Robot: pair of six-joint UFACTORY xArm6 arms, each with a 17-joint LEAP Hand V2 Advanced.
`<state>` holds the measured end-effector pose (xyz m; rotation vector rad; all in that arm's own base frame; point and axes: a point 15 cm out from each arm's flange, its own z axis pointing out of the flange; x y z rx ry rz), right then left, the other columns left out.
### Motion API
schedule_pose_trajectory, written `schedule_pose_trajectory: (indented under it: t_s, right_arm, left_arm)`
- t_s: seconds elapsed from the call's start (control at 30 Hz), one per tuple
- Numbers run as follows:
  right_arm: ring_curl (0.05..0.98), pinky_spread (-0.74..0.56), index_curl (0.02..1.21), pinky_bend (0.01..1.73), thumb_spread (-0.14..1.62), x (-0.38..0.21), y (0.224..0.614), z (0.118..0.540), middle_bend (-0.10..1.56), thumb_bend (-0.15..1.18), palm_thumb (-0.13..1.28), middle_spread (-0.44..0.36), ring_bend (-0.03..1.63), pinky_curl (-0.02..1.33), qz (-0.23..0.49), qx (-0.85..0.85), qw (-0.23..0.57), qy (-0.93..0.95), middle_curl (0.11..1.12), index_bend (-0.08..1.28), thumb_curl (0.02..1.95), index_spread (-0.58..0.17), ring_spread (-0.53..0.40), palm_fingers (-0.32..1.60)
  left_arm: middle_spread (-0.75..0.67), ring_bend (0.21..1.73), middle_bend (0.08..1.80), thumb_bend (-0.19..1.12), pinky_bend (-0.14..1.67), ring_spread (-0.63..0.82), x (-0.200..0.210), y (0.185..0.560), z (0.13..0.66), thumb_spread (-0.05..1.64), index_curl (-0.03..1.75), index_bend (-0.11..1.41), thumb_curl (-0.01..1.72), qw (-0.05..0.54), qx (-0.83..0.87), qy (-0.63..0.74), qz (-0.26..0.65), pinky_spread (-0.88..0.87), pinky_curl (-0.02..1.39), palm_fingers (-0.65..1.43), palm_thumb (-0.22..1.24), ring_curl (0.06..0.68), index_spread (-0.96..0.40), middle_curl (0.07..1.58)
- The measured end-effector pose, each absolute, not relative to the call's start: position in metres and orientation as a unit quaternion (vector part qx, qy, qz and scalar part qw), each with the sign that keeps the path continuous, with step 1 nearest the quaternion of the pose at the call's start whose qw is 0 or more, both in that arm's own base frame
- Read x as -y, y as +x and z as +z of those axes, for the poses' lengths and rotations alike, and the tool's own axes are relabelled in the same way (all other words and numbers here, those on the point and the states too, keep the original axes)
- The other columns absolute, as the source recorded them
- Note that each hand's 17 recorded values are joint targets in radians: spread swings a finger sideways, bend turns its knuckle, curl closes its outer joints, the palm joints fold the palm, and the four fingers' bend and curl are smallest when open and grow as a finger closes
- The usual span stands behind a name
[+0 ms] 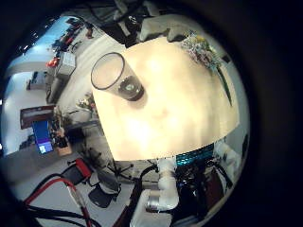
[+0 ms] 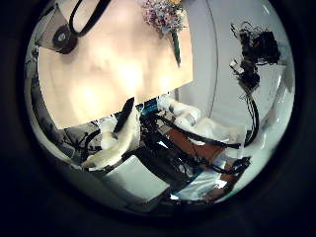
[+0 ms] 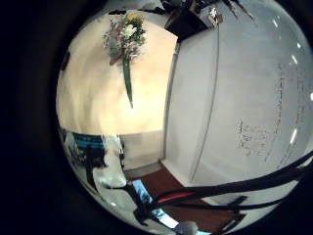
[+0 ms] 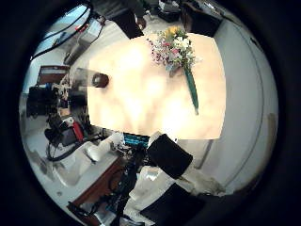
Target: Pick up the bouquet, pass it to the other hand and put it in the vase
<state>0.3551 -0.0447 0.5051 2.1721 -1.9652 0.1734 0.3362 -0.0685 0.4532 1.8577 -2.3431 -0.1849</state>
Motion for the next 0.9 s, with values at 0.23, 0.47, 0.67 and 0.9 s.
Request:
schedule_pose_trajectory:
  t_s: [0.23, 0.47, 0.67, 0.9]
  right_arm:
    - [0.240, 0.37, 0.26, 0.54, 1.23, 0.043, 0.365, 0.510, 0.27, -0.02, 0.43, 0.033, 0.62, 0.28, 0.078, 0.656, 0.090, 0.745, 0.36, 0.15, 0.32, -0.355, 0.177, 0.21]
    - [0.235, 0.37, 0.26, 0.56, 1.23, 0.043, 0.364, 0.509, 0.27, -0.02, 0.43, 0.029, 0.62, 0.27, 0.072, 0.652, 0.089, 0.750, 0.36, 0.15, 0.32, -0.359, 0.165, 0.21]
    - [0.234, 0.37, 0.25, 0.57, 1.23, 0.052, 0.365, 0.510, 0.27, -0.03, 0.39, 0.022, 0.65, 0.27, 0.075, 0.665, 0.084, 0.738, 0.36, 0.14, 0.31, -0.353, 0.150, 0.23]
    - [0.250, 0.34, 0.24, 0.66, 1.19, 0.079, 0.380, 0.506, 0.30, -0.03, 0.29, 0.013, 0.75, 0.28, 0.081, 0.726, 0.058, 0.680, 0.36, 0.14, 0.30, -0.288, 0.077, 0.33]
  left_arm:
    - [0.29, 0.41, 0.17, -0.02, 0.34, 0.52, 0.062, 0.334, 0.463, 1.08, 0.42, 0.20, 0.34, 0.066, 0.773, 0.629, -0.050, 0.55, 0.18, 0.14, 0.45, 0.210, -0.02, 0.27]
    - [0.28, 0.41, 0.17, -0.02, 0.34, 0.52, 0.066, 0.332, 0.463, 1.08, 0.42, 0.20, 0.34, 0.077, 0.770, 0.632, -0.046, 0.55, 0.18, 0.14, 0.45, 0.209, -0.02, 0.27]
    - [0.28, 0.41, 0.17, -0.02, 0.33, 0.52, 0.084, 0.334, 0.458, 1.08, 0.42, 0.20, 0.34, 0.078, 0.787, 0.610, -0.051, 0.54, 0.17, 0.14, 0.45, 0.209, -0.02, 0.27]
    - [0.29, 0.40, 0.17, -0.02, 0.33, 0.52, 0.109, 0.338, 0.446, 1.09, 0.42, 0.20, 0.34, 0.081, 0.821, 0.562, -0.058, 0.54, 0.18, 0.13, 0.44, 0.208, -0.02, 0.27]
